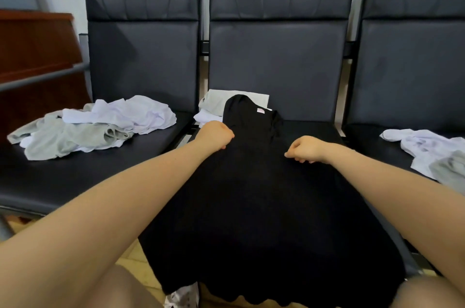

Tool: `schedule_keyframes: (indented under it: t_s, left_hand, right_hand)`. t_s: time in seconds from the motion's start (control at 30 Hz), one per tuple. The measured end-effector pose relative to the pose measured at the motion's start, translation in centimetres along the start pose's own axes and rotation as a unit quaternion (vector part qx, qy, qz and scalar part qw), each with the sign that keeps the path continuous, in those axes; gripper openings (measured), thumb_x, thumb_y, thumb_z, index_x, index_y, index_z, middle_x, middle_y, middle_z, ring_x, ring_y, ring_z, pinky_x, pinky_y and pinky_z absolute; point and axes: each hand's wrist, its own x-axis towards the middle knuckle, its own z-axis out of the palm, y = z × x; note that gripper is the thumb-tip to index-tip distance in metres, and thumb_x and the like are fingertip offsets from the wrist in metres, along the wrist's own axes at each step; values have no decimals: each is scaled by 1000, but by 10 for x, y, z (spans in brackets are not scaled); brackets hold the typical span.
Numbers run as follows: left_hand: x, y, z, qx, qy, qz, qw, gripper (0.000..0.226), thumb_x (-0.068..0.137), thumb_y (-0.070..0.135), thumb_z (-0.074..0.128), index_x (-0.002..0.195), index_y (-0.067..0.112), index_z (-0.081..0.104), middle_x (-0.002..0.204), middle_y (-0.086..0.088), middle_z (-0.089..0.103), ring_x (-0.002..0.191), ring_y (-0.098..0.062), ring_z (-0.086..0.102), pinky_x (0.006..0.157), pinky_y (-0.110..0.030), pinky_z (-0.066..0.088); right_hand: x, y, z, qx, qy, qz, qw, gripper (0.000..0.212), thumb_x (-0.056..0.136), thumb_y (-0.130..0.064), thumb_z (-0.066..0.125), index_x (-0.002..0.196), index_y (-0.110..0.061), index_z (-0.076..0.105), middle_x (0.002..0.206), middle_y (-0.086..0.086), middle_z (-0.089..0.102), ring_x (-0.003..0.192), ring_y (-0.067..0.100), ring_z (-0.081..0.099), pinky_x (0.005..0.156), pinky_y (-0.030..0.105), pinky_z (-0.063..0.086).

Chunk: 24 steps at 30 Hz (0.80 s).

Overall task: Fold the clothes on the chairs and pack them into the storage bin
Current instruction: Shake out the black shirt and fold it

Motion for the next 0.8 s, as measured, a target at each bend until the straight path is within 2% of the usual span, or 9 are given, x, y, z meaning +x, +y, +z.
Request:
schedule_keyframes:
  t_s: [0.1, 0.23, 0.4, 0.47, 0.53, 0.57, 0.67, 0.73, 0.8]
  left_hand:
    - [20, 17, 4, -84, -35, -42, 995, 31, 99, 14, 44, 124, 4, 59, 121, -12, 63, 93, -19, 61, 69, -22, 46]
    - [66, 9, 10, -165, 40, -32, 985, 18, 93, 14, 52, 101, 10, 68, 78, 0, 59, 63, -11, 52, 61, -20, 45]
    - [130, -7, 23, -130, 135, 14, 982, 12, 86, 18, 48, 76, 17, 54, 70, -1, 50, 66, -16, 45, 63, -29, 40]
    - [156, -3, 28, -81, 155, 29, 984, 13, 90, 22, 47, 87, 16, 59, 73, 5, 54, 67, -14, 49, 63, -25, 40]
    - [180, 4, 31, -35, 166, 44, 985, 32, 93, 28, 49, 120, 15, 58, 99, 3, 63, 88, -18, 58, 69, -26, 40]
    - [194, 5, 33, -13, 172, 43, 984, 43, 93, 31, 49, 132, 13, 51, 114, -2, 63, 101, -21, 58, 76, -27, 42]
    - [226, 8, 34, 30, 181, 33, 983, 57, 93, 38, 50, 142, 10, 40, 128, -9, 58, 116, -28, 55, 88, -33, 43]
    - [240, 7, 37, 39, 169, 29, 984, 43, 94, 36, 51, 126, 7, 54, 110, -4, 63, 109, -28, 59, 77, -29, 41]
    - [243, 7, 39, 41, 154, 35, 987, 28, 94, 34, 52, 101, 8, 63, 85, -1, 61, 93, -26, 61, 70, -30, 39]
  right_hand:
    - [21, -7, 2, 20, -22, -21, 999, 25, 92, -30, 60, 101, -8, 68, 88, 6, 63, 78, 18, 57, 60, 25, 43]
    - [56, -8, -3, 69, 45, -51, 995, 22, 94, -27, 57, 86, -10, 67, 79, 3, 64, 74, 18, 59, 57, 23, 42]
    - [110, 0, -8, 140, 163, -16, 976, 30, 94, -30, 54, 75, -8, 62, 72, 8, 57, 62, 20, 52, 68, 32, 46]
    - [136, 3, -8, 162, 186, 18, 969, 30, 94, -33, 53, 76, -10, 56, 72, 11, 50, 66, 24, 51, 78, 40, 52]
    - [161, 3, -8, 185, 200, 44, 961, 28, 95, -35, 52, 87, -9, 61, 83, 12, 55, 79, 28, 59, 89, 42, 52]
    - [172, 3, -8, 193, 200, 53, 959, 34, 95, -36, 51, 108, -7, 62, 98, 13, 61, 92, 31, 62, 93, 40, 50]
    - [196, 0, -7, 198, 182, 53, 962, 57, 96, -36, 52, 143, -6, 39, 139, 11, 50, 122, 30, 53, 101, 39, 44]
    - [206, 1, -6, 150, 171, 51, 972, 49, 94, -34, 55, 136, -10, 48, 134, 7, 54, 121, 27, 52, 96, 34, 44]
    - [213, 1, -6, 101, 153, 52, 982, 25, 93, -35, 56, 101, -14, 66, 105, 5, 65, 103, 26, 60, 82, 32, 45]
